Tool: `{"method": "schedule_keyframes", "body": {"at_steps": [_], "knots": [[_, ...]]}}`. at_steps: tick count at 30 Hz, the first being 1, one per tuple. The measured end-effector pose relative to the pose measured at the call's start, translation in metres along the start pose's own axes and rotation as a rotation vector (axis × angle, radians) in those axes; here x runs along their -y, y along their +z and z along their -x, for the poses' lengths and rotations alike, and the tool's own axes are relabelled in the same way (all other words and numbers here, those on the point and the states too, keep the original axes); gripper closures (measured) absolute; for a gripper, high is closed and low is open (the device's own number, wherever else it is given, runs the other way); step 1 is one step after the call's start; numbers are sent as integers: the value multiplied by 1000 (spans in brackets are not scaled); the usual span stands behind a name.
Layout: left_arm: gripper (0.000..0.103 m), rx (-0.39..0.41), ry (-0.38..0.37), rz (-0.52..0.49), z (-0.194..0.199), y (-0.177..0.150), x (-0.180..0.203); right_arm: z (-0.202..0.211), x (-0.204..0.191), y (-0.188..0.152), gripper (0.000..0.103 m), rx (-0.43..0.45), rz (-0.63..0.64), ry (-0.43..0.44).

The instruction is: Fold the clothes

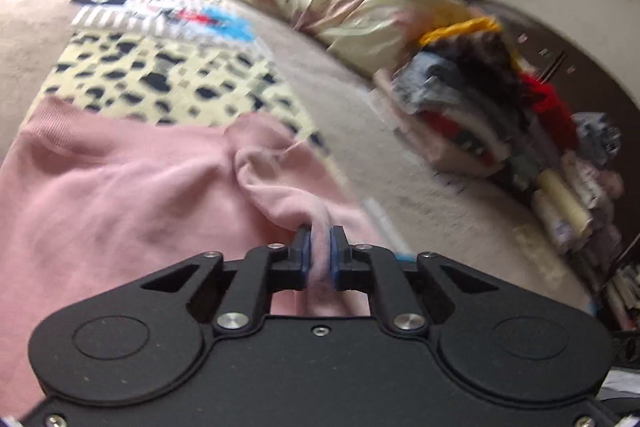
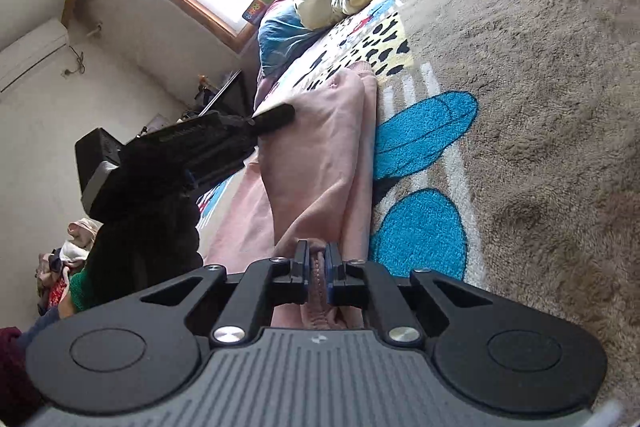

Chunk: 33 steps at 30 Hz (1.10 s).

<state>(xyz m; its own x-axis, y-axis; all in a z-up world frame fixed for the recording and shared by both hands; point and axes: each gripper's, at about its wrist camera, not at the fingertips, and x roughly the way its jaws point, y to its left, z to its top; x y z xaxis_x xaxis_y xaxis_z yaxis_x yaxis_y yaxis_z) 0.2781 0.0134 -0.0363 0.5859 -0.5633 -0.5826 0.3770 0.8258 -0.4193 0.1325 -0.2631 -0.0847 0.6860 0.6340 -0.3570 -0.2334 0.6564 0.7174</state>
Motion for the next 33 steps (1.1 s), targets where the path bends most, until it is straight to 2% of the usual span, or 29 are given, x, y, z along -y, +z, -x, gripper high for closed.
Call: {"method": "schedule_keyframes", "body": {"at_steps": [1, 5, 8, 11, 13, 14, 15, 16, 17, 18, 19, 21, 24, 26, 28, 31, 32, 33], "knots": [[93, -45, 37, 10, -7, -2, -4, 0, -1, -1, 93, -4, 14, -20], [59, 27, 17, 107, 1, 5, -18, 7, -10, -5, 93, 15, 82, -80], [58, 47, 31, 138, -4, 21, -24, 14, -23, -6, 91, 64, 163, -104], [58, 39, 73, 167, -23, 41, -31, 18, -42, -9, 90, 150, 307, -144], [60, 31, 88, 179, -36, 47, -34, 14, -54, -9, 90, 176, 404, -123], [63, 26, 95, 185, -43, 50, -36, 9, -60, -8, 90, 168, 437, -106], [80, 22, 101, 185, -48, 53, -36, 5, -64, -7, 90, 163, 466, -90], [85, 26, 128, 147, -48, 56, -31, 0, -65, -6, 89, 143, 480, -82], [96, 52, 120, 107, -44, 58, -26, -6, -64, -6, 84, 115, 486, -77], [96, 112, 66, 65, -36, 59, -19, -12, -62, -6, 83, 78, 479, -77], [96, 179, 10, 19, -27, 60, -11, -17, -57, -7, 82, 46, 463, -85], [96, 205, 29, -60, -25, 61, -3, -20, -52, -8, 82, 2, 447, -95], [96, 140, 84, -129, -43, 60, 1, -18, -55, -12, 80, -16, 464, -95], [96, 92, 147, -156, -56, 58, 1, -20, -59, -15, 79, -27, 486, -106], [90, 45, 210, -182, -68, 57, 1, -21, -60, -16, 79, -31, 492, -111], [70, 86, 234, -181, -55, 59, 5, -20, -61, -16, 79, -25, 496, -113], [63, 81, 227, -210, -55, 58, 9, -17, -64, -16, 79, -7, 510, -116], [62, 75, 220, -238, -55, 58, 14, -13, -66, -17, 79, 11, 523, -118]]}}
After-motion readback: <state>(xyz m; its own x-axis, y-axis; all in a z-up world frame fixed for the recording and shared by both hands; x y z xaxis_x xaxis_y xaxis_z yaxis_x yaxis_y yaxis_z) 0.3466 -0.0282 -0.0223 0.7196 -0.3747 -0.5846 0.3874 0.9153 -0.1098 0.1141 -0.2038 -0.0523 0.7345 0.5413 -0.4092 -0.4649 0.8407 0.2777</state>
